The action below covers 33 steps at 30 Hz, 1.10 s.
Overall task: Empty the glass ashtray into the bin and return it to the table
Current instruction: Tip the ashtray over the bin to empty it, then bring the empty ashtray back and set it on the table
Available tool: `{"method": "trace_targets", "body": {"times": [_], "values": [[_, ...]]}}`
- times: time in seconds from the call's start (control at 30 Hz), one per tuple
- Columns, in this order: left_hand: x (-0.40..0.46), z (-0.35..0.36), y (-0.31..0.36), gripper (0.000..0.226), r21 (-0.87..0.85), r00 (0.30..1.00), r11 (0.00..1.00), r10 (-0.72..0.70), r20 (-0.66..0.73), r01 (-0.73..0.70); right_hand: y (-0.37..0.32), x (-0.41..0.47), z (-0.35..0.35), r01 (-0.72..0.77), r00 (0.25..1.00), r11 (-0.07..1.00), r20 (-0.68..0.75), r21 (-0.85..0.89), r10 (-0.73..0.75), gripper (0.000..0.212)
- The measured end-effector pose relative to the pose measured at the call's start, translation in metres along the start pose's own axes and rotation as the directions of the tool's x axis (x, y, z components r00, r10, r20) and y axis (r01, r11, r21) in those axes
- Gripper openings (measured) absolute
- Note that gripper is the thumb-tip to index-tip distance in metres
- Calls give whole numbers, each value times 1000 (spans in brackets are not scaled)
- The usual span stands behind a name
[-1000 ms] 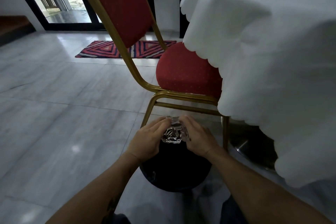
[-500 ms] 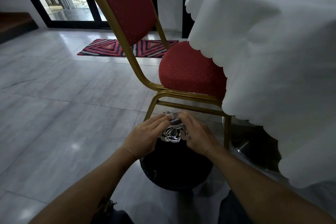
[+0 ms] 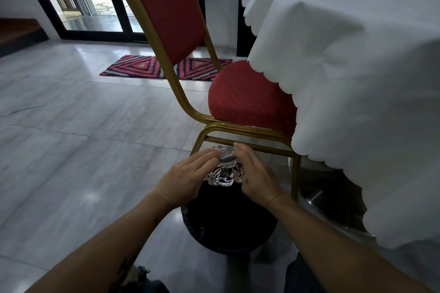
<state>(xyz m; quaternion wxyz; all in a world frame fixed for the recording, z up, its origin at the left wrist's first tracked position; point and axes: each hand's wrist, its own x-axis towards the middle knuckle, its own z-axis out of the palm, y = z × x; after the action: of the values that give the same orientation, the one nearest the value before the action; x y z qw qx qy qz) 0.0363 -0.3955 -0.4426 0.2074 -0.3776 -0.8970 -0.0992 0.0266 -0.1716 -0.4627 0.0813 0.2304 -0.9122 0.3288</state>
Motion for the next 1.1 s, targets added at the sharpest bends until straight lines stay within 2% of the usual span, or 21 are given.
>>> {"method": "trace_targets", "body": {"times": [0.2,0.27,0.33,0.4,0.47,0.53,0.6,0.67,0.77,0.87,1.0,1.1], "values": [[-3,-10,0,43,36,998,998,53,-37,-52,-4,-6,4,53,997,999,-55,7,-52,68],[-3,-12,-1,34,37,997,998,60,-37,-59,-5,-6,2,47,999,999,-26,19,-47,67],[-3,-15,0,38,13,999,999,43,-25,-42,-7,-4,0,42,999,999,-6,26,-42,63],[-2,-19,2,43,-56,999,997,-49,-15,48,-12,0,-4,13,1000,997,4,74,-13,53],[0,-23,6,45,-222,971,948,-238,-27,226,-18,5,-7,-42,999,991,-15,129,44,47],[4,-25,6,44,-387,906,836,-423,-2,389,-23,12,-9,-124,990,975,-41,183,134,48],[8,-26,4,39,-496,837,711,-545,60,498,-24,19,-9,-213,973,935,-25,284,229,45],[11,-26,-2,37,-571,766,581,-627,140,580,-26,24,-11,-296,952,888,33,352,304,45],[8,-20,-12,39,-669,647,327,-699,304,667,-26,26,-10,-362,931,860,98,360,352,43],[0,-10,-18,45,-725,530,96,-748,399,682,-25,27,-2,-418,908,832,131,364,398,46],[-5,1,-19,39,-751,440,-47,-786,435,658,-25,31,10,-450,888,784,119,427,445,48],[2,-14,-14,38,-756,396,-174,-766,507,631,-41,41,2,-544,831,712,166,444,531,48]]}}
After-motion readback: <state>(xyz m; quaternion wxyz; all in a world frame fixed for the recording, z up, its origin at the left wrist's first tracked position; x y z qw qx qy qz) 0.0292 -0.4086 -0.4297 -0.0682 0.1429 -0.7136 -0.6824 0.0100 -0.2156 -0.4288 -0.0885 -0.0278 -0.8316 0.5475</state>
